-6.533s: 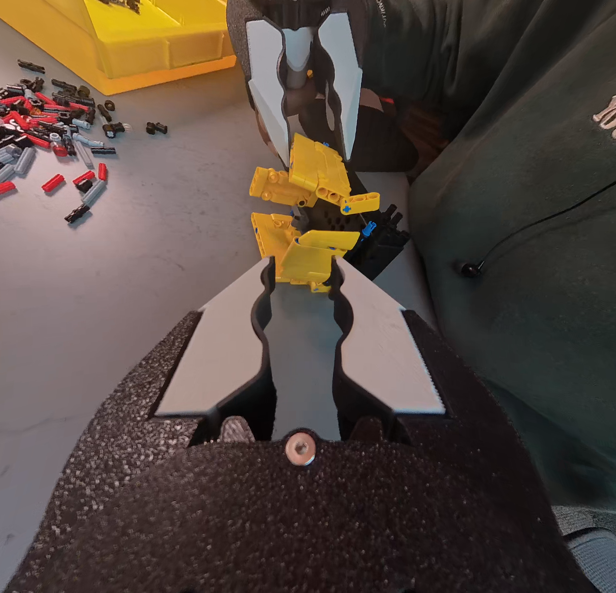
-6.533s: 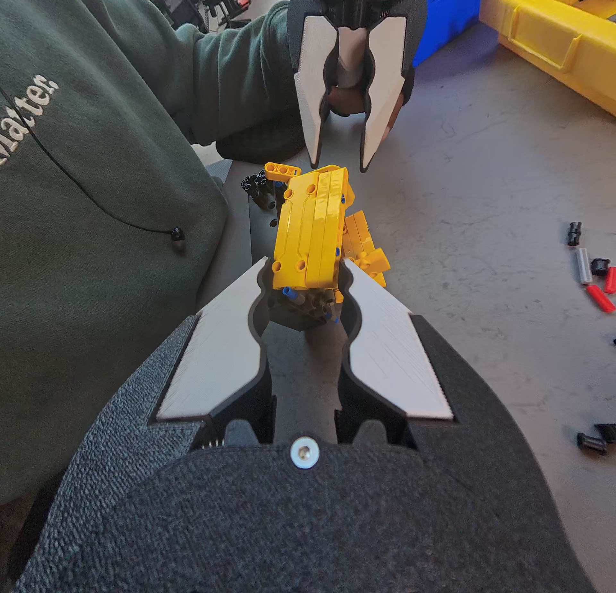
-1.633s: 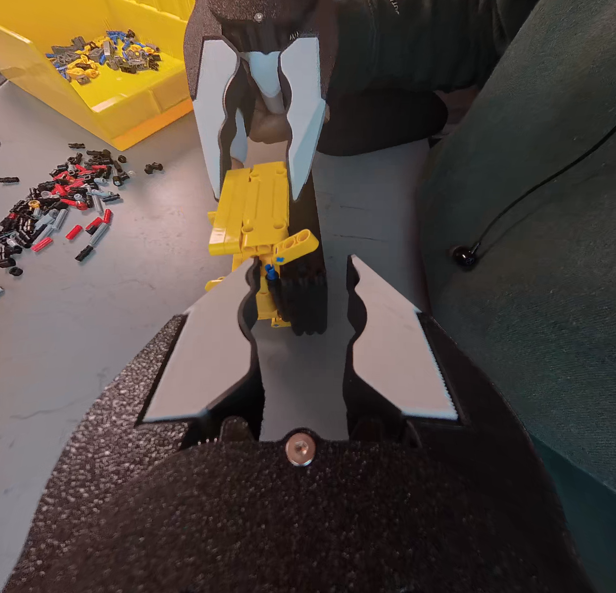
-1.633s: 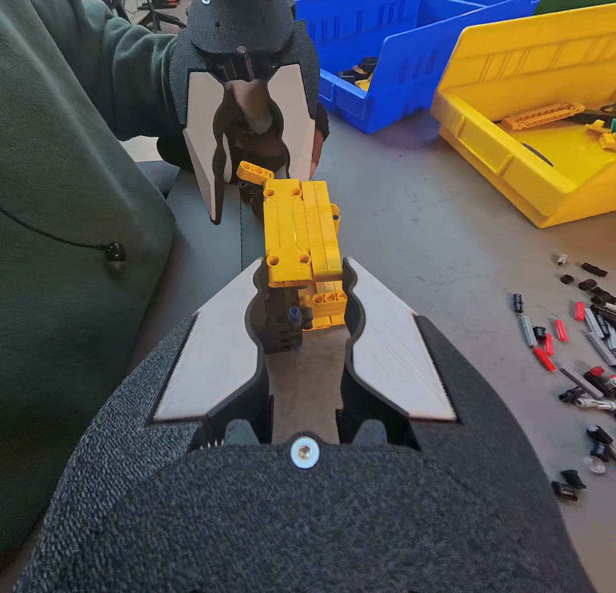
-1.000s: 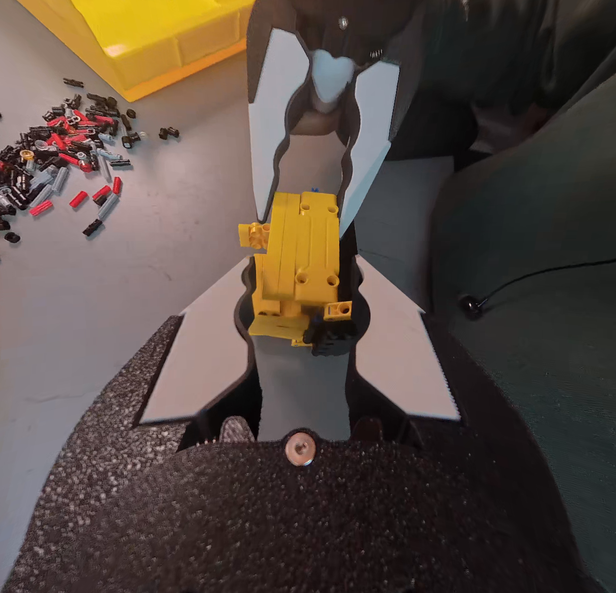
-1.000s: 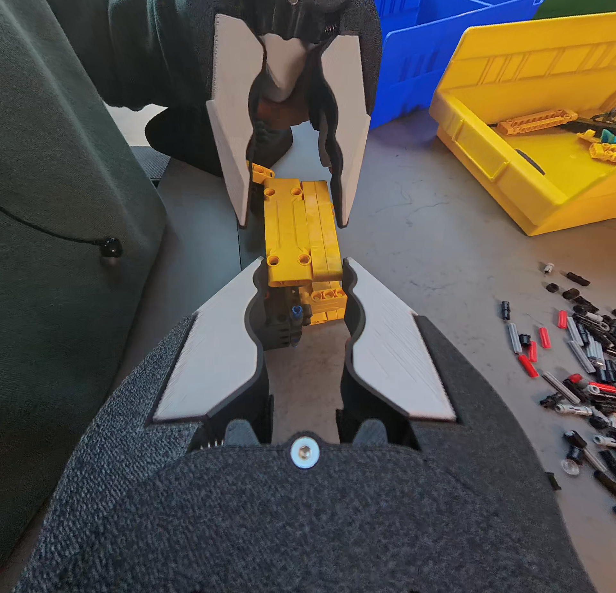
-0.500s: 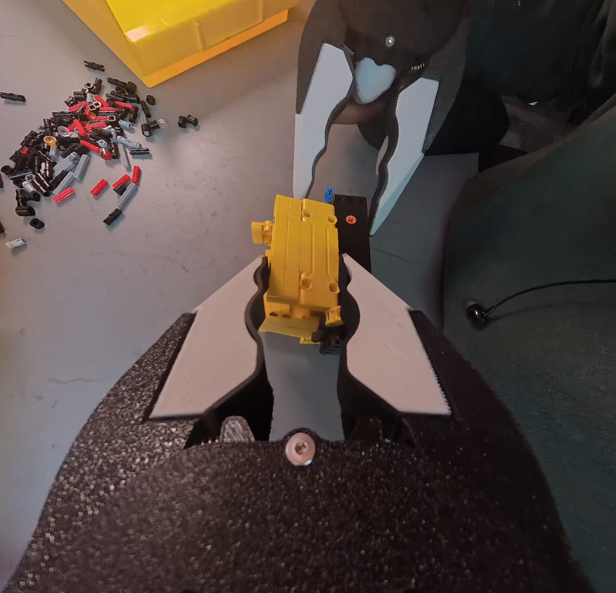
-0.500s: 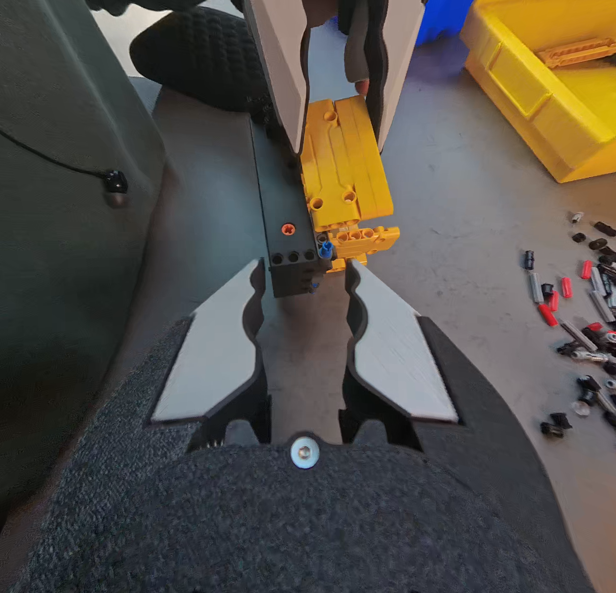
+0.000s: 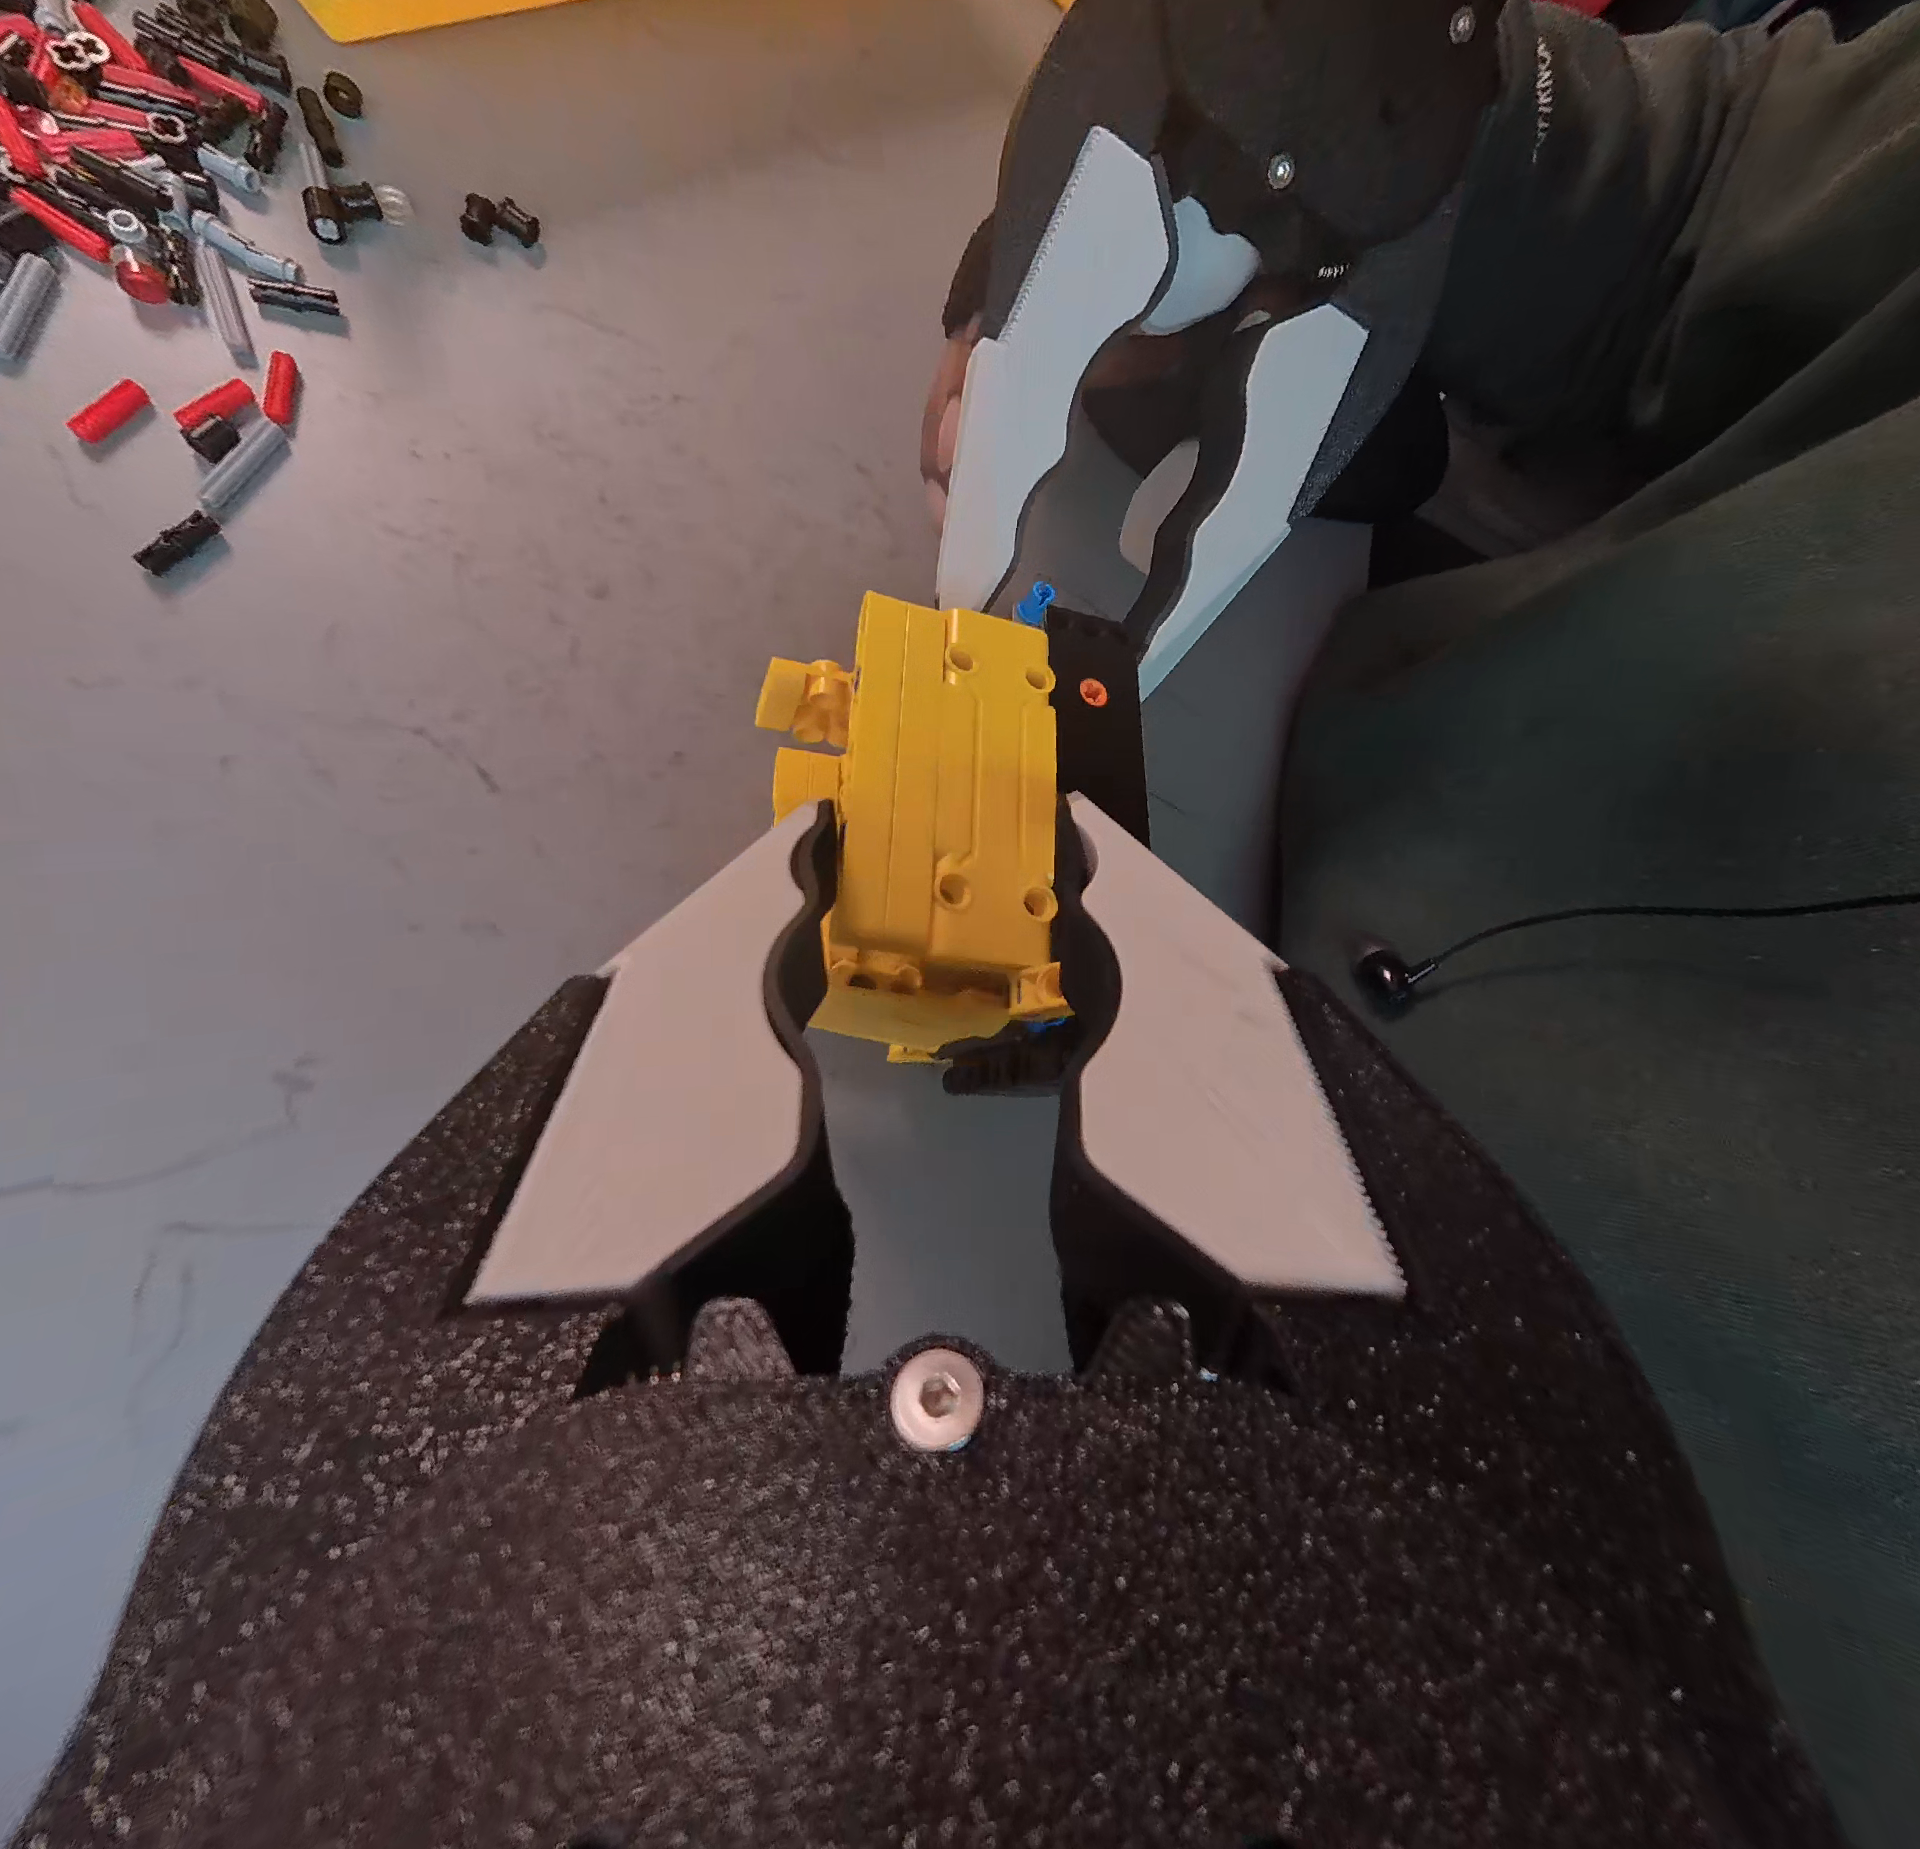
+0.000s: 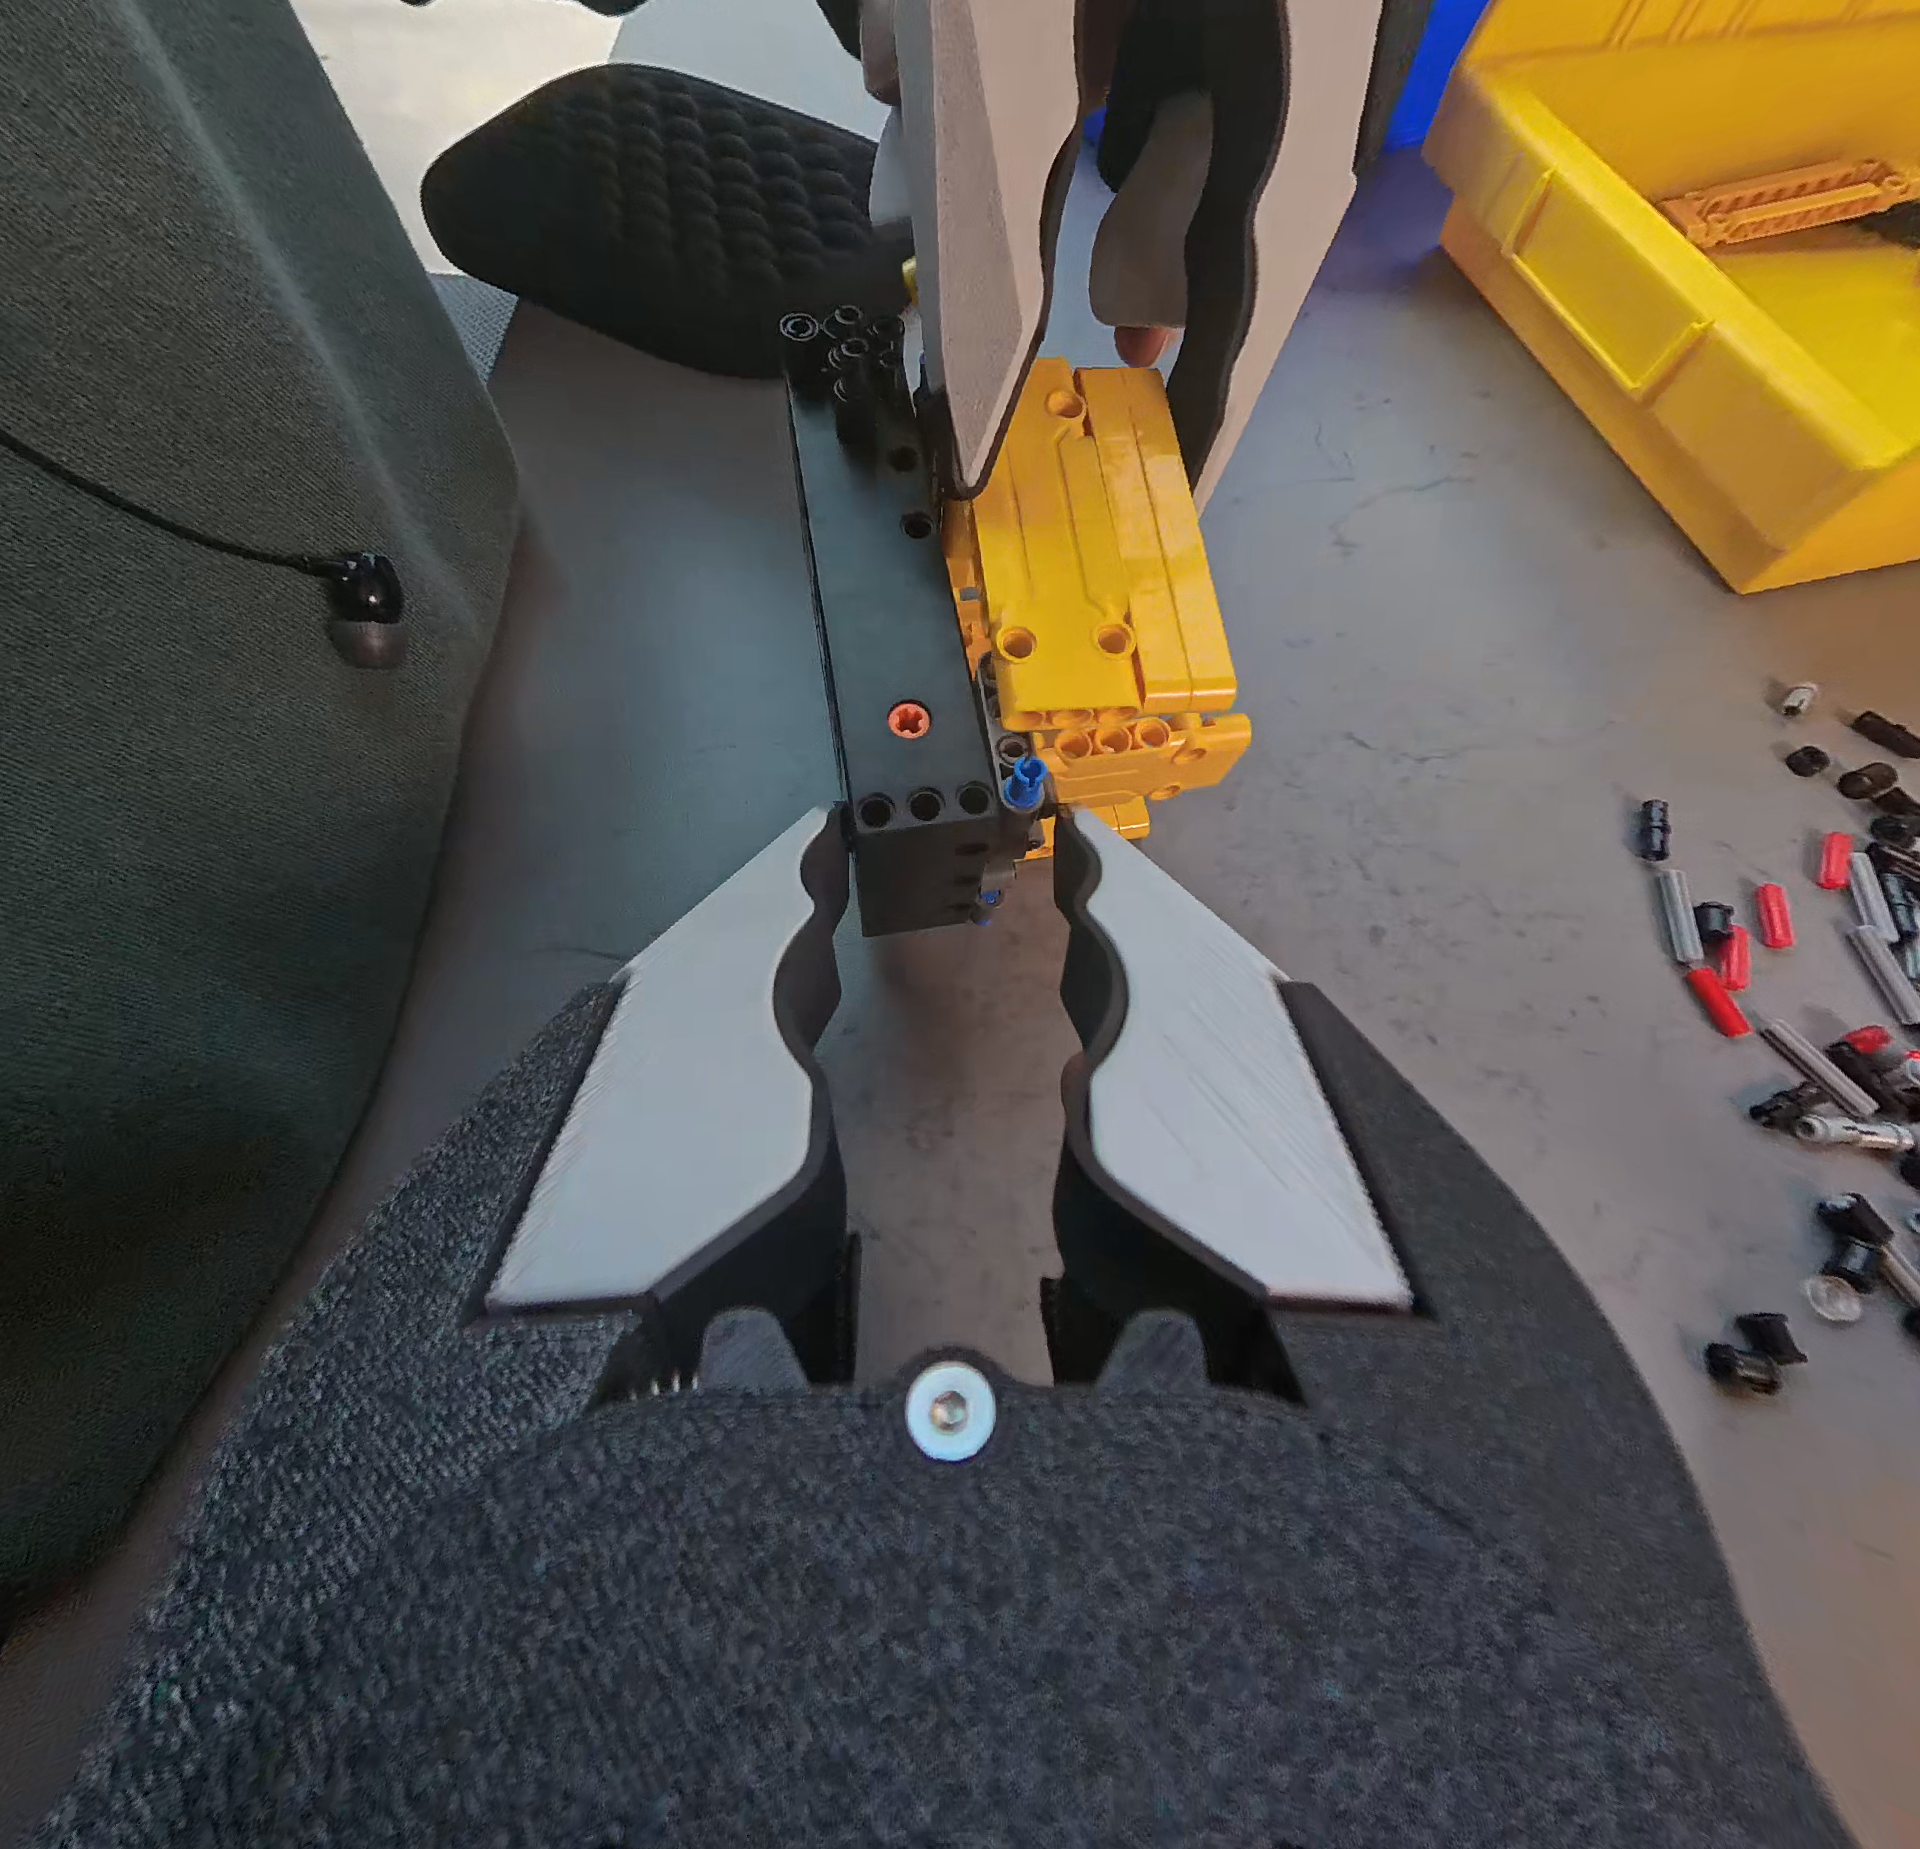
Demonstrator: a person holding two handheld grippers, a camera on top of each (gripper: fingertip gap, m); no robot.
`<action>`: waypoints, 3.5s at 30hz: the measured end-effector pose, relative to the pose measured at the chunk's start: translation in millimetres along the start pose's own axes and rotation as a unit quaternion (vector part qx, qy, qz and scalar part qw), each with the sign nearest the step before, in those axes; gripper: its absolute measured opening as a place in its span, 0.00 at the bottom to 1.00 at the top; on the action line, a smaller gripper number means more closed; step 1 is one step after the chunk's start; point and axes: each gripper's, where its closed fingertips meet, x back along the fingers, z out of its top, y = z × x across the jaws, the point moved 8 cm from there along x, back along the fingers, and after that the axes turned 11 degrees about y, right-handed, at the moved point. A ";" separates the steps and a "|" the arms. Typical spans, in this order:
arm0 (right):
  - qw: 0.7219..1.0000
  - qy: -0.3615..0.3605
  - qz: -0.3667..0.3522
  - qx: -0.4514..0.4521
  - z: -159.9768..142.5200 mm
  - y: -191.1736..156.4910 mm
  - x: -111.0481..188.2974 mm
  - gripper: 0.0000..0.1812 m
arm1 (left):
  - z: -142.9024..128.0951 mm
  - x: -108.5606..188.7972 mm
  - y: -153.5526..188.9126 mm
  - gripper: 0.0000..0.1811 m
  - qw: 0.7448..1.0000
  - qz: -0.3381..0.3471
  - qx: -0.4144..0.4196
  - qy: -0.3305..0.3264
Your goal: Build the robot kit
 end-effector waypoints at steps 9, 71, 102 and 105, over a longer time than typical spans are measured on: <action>1.000 0.003 0.001 -0.005 -0.2 0.3 -0.9 0.21 | -4.1 6.5 -6.3 0.22 0.999 -0.015 0.031 0.035; 0.995 0.038 0.027 0.090 5.5 -15.2 -3.3 0.19 | 23.9 -15.0 -35.8 0.07 0.922 -0.159 0.240 -0.258; 0.997 0.024 -0.033 0.058 33.1 -8.3 10.7 0.14 | 25.4 -18.6 -21.1 0.07 0.928 -0.116 0.230 -0.268; 0.997 0.028 -0.042 0.051 30.7 -5.9 9.7 0.08 | 23.6 -20.8 -20.4 0.07 0.925 -0.123 0.240 -0.267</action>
